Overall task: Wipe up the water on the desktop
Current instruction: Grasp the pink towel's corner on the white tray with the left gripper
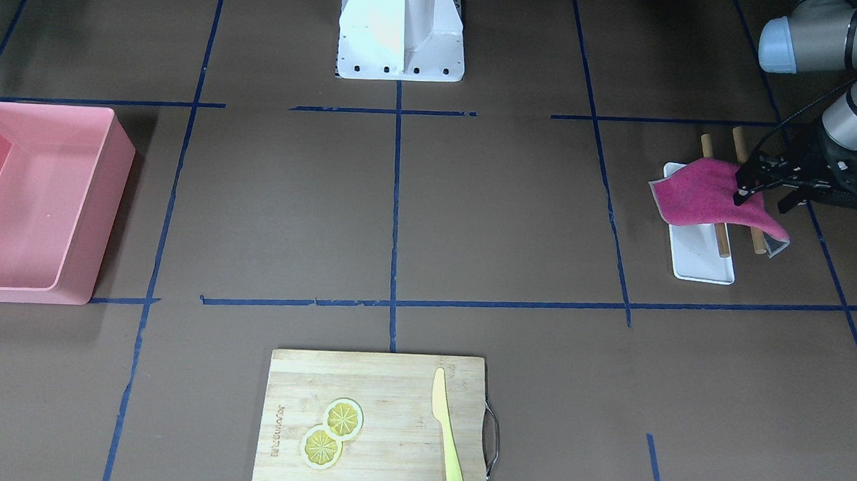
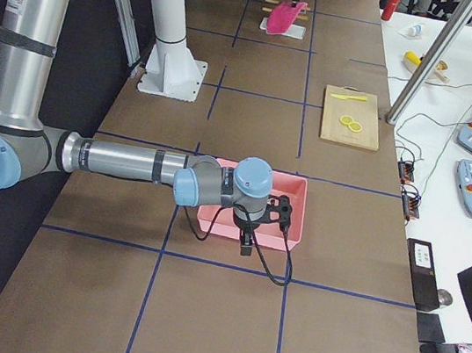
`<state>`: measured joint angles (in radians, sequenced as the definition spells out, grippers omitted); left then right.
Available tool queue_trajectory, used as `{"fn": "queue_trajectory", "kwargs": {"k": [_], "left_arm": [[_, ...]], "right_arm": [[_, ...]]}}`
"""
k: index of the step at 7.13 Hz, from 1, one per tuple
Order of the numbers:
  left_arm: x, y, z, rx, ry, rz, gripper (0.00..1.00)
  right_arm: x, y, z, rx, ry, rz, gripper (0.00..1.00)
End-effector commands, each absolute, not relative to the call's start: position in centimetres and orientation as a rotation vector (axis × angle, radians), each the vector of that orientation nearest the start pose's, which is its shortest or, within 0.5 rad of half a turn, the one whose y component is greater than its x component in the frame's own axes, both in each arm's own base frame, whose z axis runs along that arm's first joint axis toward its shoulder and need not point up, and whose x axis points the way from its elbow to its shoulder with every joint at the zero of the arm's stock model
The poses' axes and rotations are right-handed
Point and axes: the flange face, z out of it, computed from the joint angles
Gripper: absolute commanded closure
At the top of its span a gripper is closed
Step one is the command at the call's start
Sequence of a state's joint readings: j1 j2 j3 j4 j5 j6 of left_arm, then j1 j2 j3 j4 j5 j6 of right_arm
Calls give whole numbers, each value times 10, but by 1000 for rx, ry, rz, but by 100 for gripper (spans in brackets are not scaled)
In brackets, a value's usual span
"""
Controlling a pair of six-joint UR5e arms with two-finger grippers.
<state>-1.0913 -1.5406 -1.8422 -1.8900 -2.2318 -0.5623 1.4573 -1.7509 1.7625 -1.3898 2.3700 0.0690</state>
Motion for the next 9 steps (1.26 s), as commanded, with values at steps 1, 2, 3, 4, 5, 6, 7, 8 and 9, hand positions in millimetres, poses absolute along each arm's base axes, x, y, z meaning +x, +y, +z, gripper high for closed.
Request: {"fn": "queue_trajectory", "kwargs": {"k": [1, 2, 3, 4, 5, 6, 7, 8, 9], "left_arm": [[161, -470, 502, 155, 830, 107, 92], [162, -471, 502, 158, 827, 108, 94], [161, -471, 503, 158, 822, 106, 96], [162, -471, 502, 157, 826, 107, 100], [160, -471, 500, 159, 828, 105, 100], [156, -469, 490, 168, 831, 100, 100], [152, -470, 472, 132, 831, 26, 100], [151, -474, 442, 94, 850, -109, 100], [153, -477, 411, 57, 892, -269, 100]], "right_arm": [[13, -431, 626, 108, -810, -119, 0], [13, -431, 625, 108, -812, -119, 0], [13, -431, 625, 108, -812, -119, 0], [13, -431, 626, 108, -810, -119, 0], [13, -431, 625, 109, -813, -119, 0], [13, -431, 622, 113, -814, -121, 0], [13, -433, 618, 122, -817, -125, 0], [11, -435, 606, 144, -820, -137, 0], [8, -436, 598, 154, -825, -150, 0]]}}
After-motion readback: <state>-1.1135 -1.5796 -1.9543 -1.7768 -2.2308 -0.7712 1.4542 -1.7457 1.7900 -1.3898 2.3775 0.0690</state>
